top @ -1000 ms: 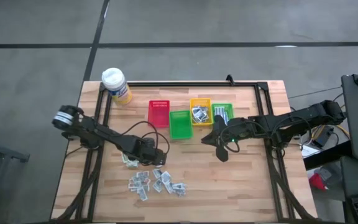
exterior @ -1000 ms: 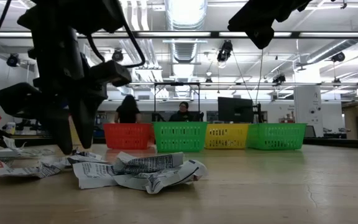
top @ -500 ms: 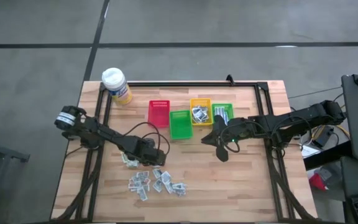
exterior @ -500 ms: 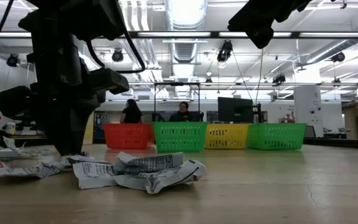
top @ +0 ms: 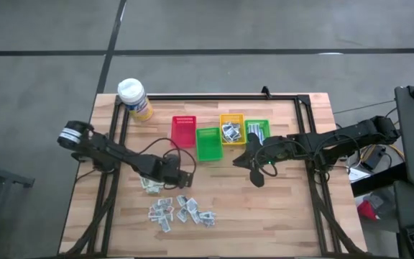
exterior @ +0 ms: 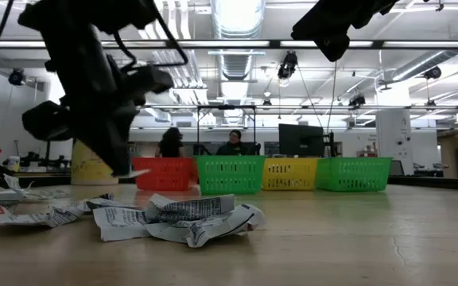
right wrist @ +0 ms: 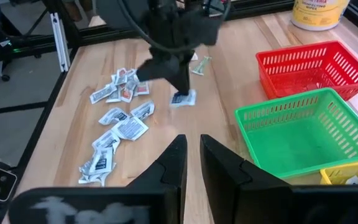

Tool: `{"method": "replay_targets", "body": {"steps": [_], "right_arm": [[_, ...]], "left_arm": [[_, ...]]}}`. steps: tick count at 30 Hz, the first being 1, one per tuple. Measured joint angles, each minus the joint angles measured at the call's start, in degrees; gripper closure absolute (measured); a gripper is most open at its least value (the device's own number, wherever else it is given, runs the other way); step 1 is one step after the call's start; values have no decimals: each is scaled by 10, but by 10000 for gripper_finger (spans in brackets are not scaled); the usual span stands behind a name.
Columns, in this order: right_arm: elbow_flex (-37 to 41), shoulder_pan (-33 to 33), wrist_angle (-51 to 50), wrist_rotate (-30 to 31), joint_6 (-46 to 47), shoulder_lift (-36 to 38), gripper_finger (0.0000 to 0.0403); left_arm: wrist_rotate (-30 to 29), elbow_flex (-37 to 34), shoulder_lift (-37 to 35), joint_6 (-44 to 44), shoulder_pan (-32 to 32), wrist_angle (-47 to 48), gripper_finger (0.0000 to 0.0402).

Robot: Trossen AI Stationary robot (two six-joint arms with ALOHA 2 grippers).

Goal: Pick & Place First Aid Supplies
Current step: Put the alcohol pad into the yellow basket

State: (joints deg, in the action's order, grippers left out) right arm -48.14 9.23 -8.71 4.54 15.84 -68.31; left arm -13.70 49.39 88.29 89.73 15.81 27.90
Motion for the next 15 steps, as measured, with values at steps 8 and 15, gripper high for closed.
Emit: {"method": "replay_targets", "body": {"steps": [8, 15], "right_arm": [[0, 0, 2, 0, 2, 0, 359], [0, 0, 27, 0, 2, 0, 359]], "left_arm": [[-122, 20, -73, -100, -1, -52, 401], [-219, 56, -95, -246, -9, -123, 401]]}}
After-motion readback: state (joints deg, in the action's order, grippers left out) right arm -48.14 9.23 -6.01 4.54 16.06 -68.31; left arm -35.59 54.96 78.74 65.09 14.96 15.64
